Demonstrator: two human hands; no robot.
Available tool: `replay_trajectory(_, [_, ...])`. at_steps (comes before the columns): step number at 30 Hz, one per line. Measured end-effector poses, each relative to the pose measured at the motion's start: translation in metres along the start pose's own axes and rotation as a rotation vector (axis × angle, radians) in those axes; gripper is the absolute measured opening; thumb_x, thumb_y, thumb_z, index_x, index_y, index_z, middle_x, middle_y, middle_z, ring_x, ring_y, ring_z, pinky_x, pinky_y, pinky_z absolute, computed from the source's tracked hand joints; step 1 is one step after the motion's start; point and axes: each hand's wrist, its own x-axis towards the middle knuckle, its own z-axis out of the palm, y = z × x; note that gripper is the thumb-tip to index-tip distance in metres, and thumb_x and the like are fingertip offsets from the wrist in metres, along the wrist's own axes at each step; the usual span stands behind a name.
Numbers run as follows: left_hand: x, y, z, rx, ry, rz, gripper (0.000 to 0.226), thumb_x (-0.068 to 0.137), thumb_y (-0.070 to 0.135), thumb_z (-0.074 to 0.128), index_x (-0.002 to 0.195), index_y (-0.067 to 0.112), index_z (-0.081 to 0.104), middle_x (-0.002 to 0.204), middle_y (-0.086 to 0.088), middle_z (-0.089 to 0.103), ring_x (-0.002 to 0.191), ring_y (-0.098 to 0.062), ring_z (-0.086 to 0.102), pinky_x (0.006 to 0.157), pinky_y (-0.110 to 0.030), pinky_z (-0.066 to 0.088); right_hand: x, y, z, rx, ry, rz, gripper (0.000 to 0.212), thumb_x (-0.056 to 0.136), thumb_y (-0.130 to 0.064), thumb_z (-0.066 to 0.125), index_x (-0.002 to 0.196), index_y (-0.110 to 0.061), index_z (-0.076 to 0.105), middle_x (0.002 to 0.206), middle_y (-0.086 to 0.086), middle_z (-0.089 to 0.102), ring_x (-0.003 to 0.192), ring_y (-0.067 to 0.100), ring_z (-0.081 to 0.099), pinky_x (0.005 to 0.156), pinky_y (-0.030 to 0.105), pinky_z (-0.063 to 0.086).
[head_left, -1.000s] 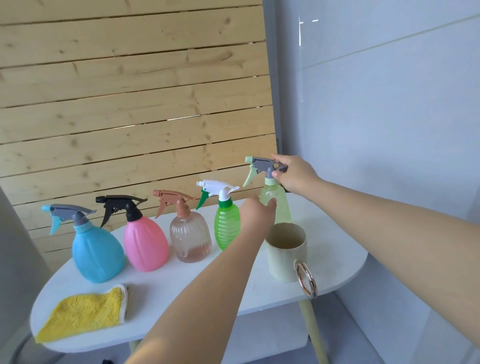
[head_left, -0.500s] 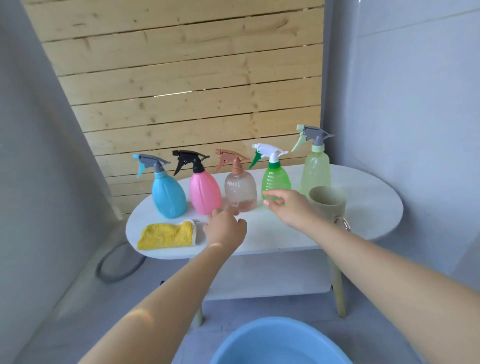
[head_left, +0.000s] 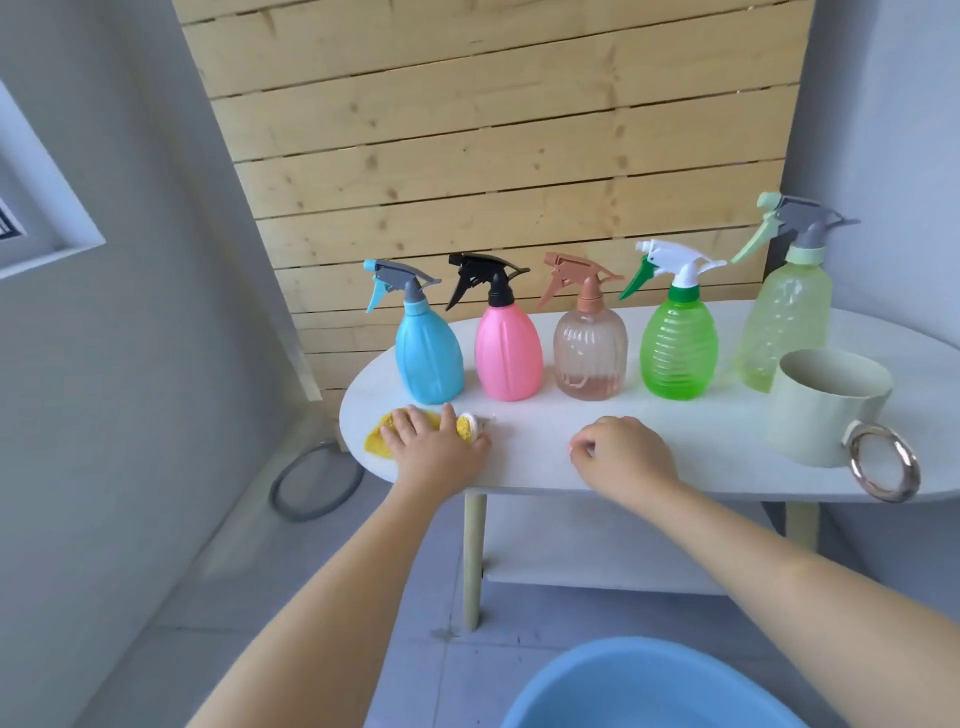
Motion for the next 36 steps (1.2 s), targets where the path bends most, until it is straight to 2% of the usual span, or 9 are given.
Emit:
replay_trajectory(4, [-0.023,-0.015,-0.001,0.028,0.001,0.278,0.067,0.095,0.056,0.028,0.152,0.029,0.008,0.16,-0.012,-0.003,0.146,-0.028,-0.011,0.118,-0.045,-0.009,0.002,0.005,-0.01,0.034,-0.078,0.032,0.031,0.094,-0.031,0.043,0.094,-0.018,0.071,0.104,0.001,0.069,0.103,0.025,0.059,0.082,0.029,0.048])
replay_trajectory(7, [-0.038,-0.024,-0.01,-0.095,-0.119,0.42,0.07,0.089,0.069,0.03,0.15,0.036,0.017,0.16,-0.005,-0.006,0.146,-0.021,-0.017,0.117,-0.044,-0.013,-0.001,0.011,-0.013,0.121,-0.122,0.025,0.029,0.094,-0.031,0.046,0.1,-0.019,0.072,0.11,-0.004,0.069,0.107,0.021,0.06,0.084,0.026,0.046])
replay_trajectory(10, [-0.044,-0.011,-0.023,-0.277,-0.238,0.229,0.078,0.081,0.079,0.018,0.146,0.038,0.031,0.16,-0.009,-0.006,0.145,-0.029,-0.018,0.114,-0.051,-0.014,-0.009,0.014,-0.012,0.205,-0.136,-0.001,0.025,0.094,-0.029,0.05,0.108,-0.023,0.07,0.115,-0.007,0.067,0.11,0.016,0.059,0.08,0.021,0.04])
replay_trajectory(13, [-0.043,0.019,-0.015,-0.277,-0.08,-0.079,0.077,0.093,0.062,0.029,0.152,0.017,0.009,0.156,-0.024,-0.006,0.143,-0.041,-0.013,0.115,-0.052,-0.004,-0.014,0.013,-0.01,0.236,-0.129,-0.002,0.025,0.094,-0.029,0.052,0.112,-0.023,0.069,0.123,-0.005,0.063,0.113,0.016,0.057,0.087,0.023,0.04])
replay_trajectory(15, [-0.04,0.031,-0.007,-0.268,-0.002,-0.144,0.076,0.096,0.049,0.033,0.151,0.012,-0.006,0.156,-0.024,-0.006,0.143,-0.042,-0.012,0.116,-0.052,-0.001,-0.016,0.013,-0.008,0.256,-0.121,-0.006,0.025,0.094,-0.028,0.052,0.112,-0.023,0.068,0.125,-0.005,0.062,0.115,0.016,0.056,0.088,0.022,0.039])
replay_trajectory(21, [-0.02,0.012,0.005,-0.161,0.13,0.173,0.075,0.088,0.033,0.037,0.151,0.012,0.003,0.156,-0.01,0.016,0.142,-0.037,0.009,0.114,-0.049,0.018,-0.018,0.023,-0.006,0.37,-0.058,-0.025,0.025,0.094,-0.021,0.053,0.114,-0.018,0.068,0.124,-0.005,0.063,0.117,0.015,0.055,0.094,0.021,0.038])
replay_trajectory(26, [-0.019,0.022,0.003,-0.076,0.028,0.307,0.071,0.09,0.038,0.04,0.152,0.024,0.009,0.159,-0.006,0.007,0.145,-0.032,0.0,0.116,-0.045,0.013,-0.03,0.041,-0.012,0.198,0.16,0.052,0.028,0.091,-0.017,0.049,0.11,-0.02,0.069,0.111,-0.002,0.069,0.11,0.023,0.054,0.089,0.031,0.044])
replay_trajectory(29, [-0.033,0.056,0.001,-0.103,-0.009,0.413,0.065,0.092,0.033,0.04,0.151,0.026,0.014,0.16,-0.004,0.005,0.146,-0.026,-0.002,0.116,-0.039,0.011,-0.041,0.062,-0.021,0.068,0.195,0.063,0.031,0.091,-0.016,0.047,0.114,-0.019,0.067,0.111,0.0,0.068,0.109,0.025,0.05,0.085,0.031,0.041])
replay_trajectory(36, [-0.051,0.131,0.009,-0.105,-0.044,0.533,0.063,0.095,0.03,0.039,0.152,0.025,0.013,0.16,-0.006,0.002,0.146,-0.029,-0.004,0.116,-0.038,0.007,-0.063,0.095,-0.048,0.135,0.421,-0.057,0.025,0.084,0.004,0.055,0.102,-0.002,0.071,0.1,0.011,0.066,0.102,0.033,0.053,0.082,0.034,0.041])
